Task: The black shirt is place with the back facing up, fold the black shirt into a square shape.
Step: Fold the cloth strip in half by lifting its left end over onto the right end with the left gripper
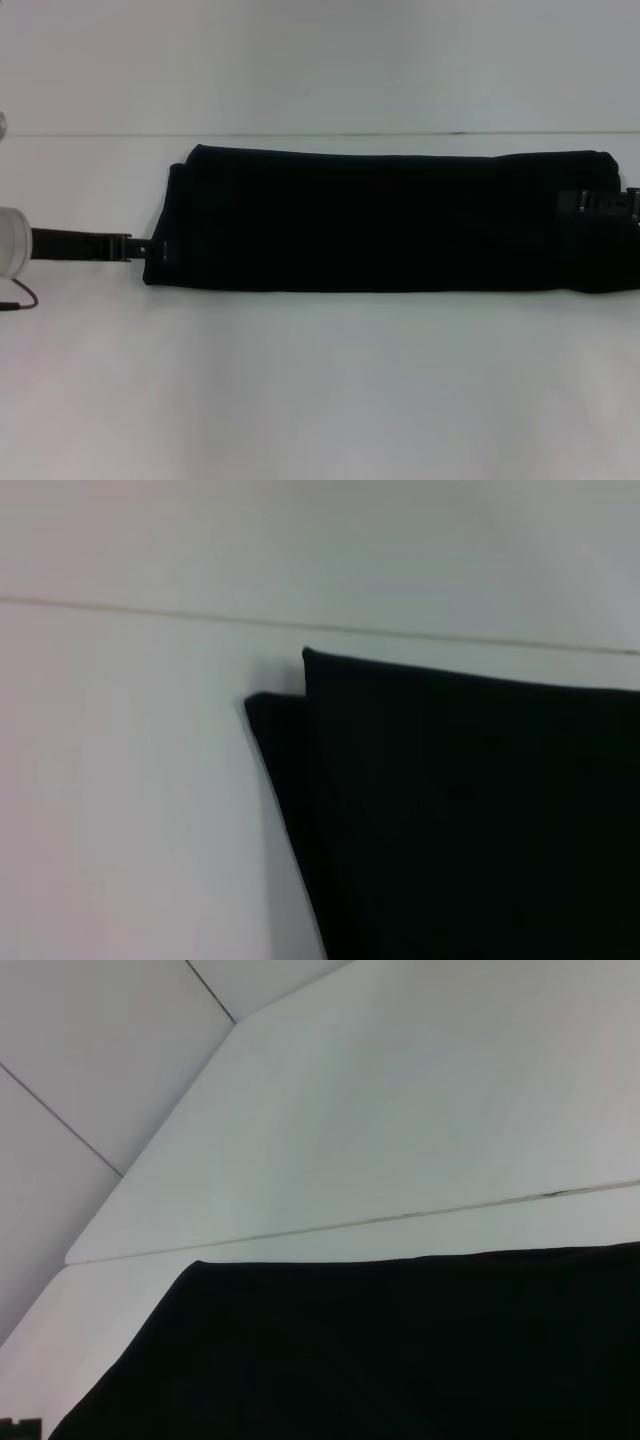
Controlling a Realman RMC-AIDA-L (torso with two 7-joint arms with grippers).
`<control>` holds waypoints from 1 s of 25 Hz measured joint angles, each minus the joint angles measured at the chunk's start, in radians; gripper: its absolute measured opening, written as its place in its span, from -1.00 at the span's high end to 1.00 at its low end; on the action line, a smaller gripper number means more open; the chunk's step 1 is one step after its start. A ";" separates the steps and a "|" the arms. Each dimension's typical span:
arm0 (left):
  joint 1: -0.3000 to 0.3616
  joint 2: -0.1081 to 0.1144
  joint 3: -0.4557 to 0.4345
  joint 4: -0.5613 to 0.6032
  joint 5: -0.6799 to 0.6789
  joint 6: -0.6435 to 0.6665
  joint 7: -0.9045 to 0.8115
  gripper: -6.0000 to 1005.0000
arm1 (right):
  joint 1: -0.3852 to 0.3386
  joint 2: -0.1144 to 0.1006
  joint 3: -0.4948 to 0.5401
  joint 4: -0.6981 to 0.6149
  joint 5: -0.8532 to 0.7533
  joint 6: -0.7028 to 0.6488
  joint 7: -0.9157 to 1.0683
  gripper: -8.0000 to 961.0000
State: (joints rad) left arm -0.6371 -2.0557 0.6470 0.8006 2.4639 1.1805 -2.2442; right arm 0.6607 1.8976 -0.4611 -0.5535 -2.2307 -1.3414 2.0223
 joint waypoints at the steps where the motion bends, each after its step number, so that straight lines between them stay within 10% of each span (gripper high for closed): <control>1: -0.003 0.002 0.003 -0.015 0.000 -0.008 0.002 -0.89 | 0.001 0.002 0.000 -0.001 0.000 0.001 0.000 -0.51; 25: -0.025 -0.002 0.088 -0.043 0.011 -0.002 0.023 -0.71 | -0.003 -0.005 -0.001 -0.003 -0.002 0.027 -0.001 -0.49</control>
State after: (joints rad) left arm -0.6619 -2.0578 0.7353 0.7577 2.4748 1.1788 -2.2208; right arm 0.6575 1.8924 -0.4621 -0.5568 -2.2323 -1.3143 2.0218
